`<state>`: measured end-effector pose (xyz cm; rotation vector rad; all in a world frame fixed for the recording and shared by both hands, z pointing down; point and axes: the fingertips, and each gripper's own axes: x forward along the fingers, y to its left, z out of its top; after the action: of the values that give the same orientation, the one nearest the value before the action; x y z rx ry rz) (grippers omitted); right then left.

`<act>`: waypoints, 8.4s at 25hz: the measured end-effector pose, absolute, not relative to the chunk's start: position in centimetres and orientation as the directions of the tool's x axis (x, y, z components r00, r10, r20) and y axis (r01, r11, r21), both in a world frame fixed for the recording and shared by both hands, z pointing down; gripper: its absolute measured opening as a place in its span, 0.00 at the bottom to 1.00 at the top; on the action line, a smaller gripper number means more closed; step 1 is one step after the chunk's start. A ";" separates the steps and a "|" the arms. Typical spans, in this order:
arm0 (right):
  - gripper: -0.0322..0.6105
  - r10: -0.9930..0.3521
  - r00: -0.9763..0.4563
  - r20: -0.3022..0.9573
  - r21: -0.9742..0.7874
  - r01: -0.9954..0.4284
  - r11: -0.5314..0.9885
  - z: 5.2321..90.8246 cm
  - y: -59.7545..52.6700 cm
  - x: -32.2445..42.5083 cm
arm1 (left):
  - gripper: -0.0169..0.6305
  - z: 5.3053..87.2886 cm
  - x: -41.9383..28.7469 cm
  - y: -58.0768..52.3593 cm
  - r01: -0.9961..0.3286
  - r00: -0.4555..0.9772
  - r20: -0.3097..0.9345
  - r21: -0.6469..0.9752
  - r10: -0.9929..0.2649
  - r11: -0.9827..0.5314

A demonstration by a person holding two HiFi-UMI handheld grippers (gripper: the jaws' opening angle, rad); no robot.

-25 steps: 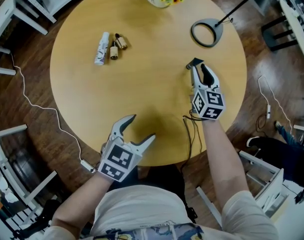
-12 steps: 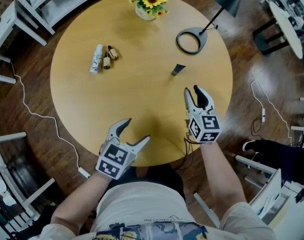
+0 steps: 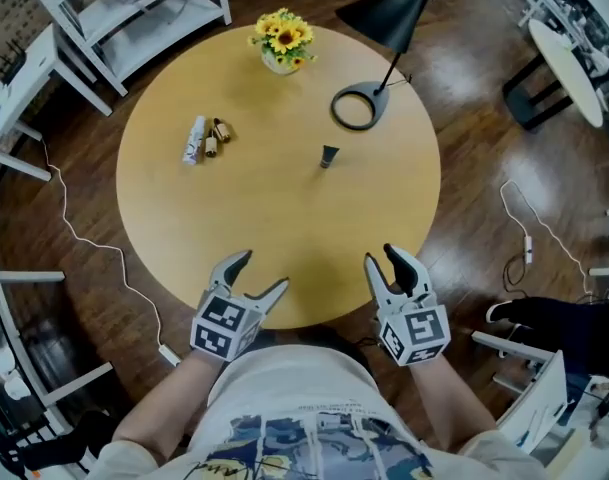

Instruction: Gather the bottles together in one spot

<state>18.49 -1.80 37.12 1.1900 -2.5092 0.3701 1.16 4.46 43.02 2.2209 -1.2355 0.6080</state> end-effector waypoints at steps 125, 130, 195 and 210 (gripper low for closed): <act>0.30 -0.134 -0.377 0.916 -0.146 -0.627 0.765 60.3 -21.7 -18.2 | 0.56 49.2 -19.8 11.3 -0.882 0.464 0.573 0.371 -0.675 -0.290; 0.30 -0.151 -0.517 0.843 -0.192 -0.551 0.812 56.5 -16.2 -17.1 | 0.56 48.0 -22.1 7.2 -0.867 0.488 0.518 0.383 -0.703 -0.319; 0.37 -0.531 -0.584 0.614 -0.191 -0.763 0.618 45.3 -3.6 27.7 | 0.14 52.8 5.8 -24.1 -0.582 0.606 0.633 -0.059 -0.482 -0.811; 0.36 -0.497 -0.587 0.639 -0.210 -0.754 0.622 46.3 -3.7 26.0 | 0.15 54.4 5.6 -24.7 -0.611 0.631 0.592 -0.020 -0.502 -0.791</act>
<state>25.99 -3.67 46.32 0.9813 -2.3127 0.6392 5.60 -24.71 54.44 2.6680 -0.9197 0.8855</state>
